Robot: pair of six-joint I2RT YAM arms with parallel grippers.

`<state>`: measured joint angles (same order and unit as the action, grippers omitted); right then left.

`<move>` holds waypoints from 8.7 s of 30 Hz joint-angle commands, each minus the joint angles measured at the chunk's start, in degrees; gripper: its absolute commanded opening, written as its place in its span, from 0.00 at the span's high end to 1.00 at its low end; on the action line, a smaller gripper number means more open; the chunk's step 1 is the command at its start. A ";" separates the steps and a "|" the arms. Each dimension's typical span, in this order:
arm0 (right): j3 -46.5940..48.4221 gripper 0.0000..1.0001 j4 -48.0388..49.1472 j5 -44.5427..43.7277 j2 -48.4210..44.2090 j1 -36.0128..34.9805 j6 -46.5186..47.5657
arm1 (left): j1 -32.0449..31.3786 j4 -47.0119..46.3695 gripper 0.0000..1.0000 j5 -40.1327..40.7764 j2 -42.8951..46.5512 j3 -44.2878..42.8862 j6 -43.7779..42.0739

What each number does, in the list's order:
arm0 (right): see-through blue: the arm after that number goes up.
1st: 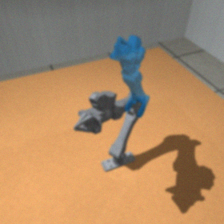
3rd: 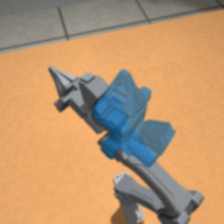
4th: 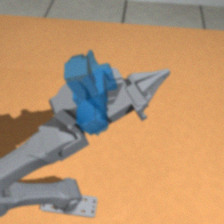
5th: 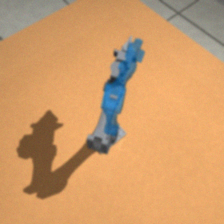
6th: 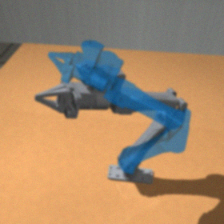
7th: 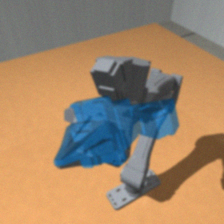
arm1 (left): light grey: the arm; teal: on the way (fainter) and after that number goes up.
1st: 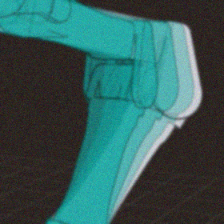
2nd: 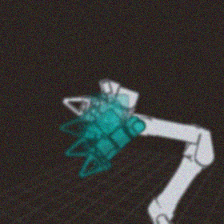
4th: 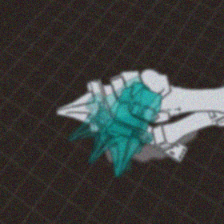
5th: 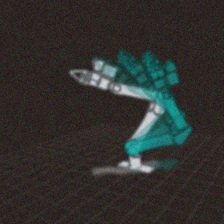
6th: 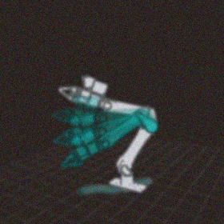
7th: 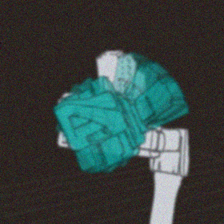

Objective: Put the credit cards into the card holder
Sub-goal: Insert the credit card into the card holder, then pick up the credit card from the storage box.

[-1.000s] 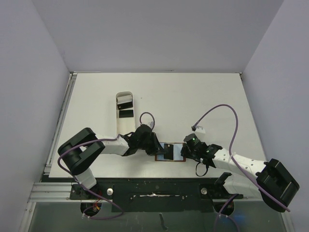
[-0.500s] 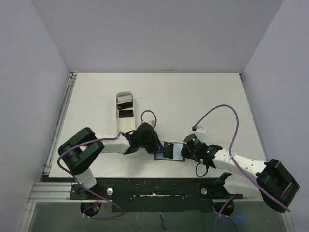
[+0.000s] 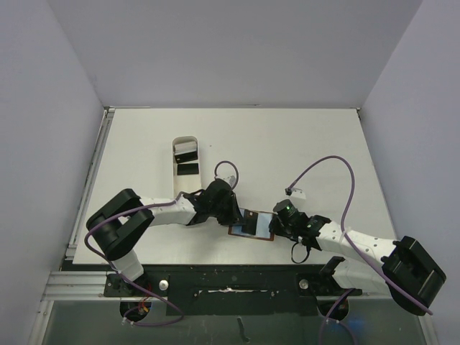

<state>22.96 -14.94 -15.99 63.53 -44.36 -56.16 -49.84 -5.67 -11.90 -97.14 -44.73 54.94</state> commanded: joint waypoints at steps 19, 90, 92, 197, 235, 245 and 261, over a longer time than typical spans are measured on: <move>3.19 0.75 -4.63 -0.11 -2.32 -2.86 -1.45 | 0.19 6.21 1.00 3.19 -0.13 -2.88 -4.10; 4.85 0.83 -5.69 -4.52 2.25 -2.39 -1.52 | -1.42 0.42 1.00 2.67 -1.45 0.02 -5.19; 4.30 0.82 -5.14 -4.35 1.57 -1.50 -1.01 | -1.40 1.01 1.00 2.44 -1.51 -0.29 -5.72; 8.32 0.76 -3.03 2.33 -9.16 1.24 3.87 | 3.43 9.42 0.28 7.28 11.35 -11.56 -17.28; 19.43 0.76 -7.84 1.96 0.31 0.19 6.03 | 35.61 29.30 0.47 5.11 -13.06 -46.20 -83.47; 19.69 0.76 -7.74 1.35 0.09 0.20 6.37 | 34.35 28.89 0.43 5.62 -14.11 -44.76 -86.10; 18.45 0.76 -7.80 0.54 -1.17 0.42 6.50 | 32.25 25.46 0.41 14.81 -17.19 -43.38 -87.65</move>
<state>40.14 -23.73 -13.45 63.64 -43.92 -49.91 -17.52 24.18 0.30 -114.17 -87.53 -31.51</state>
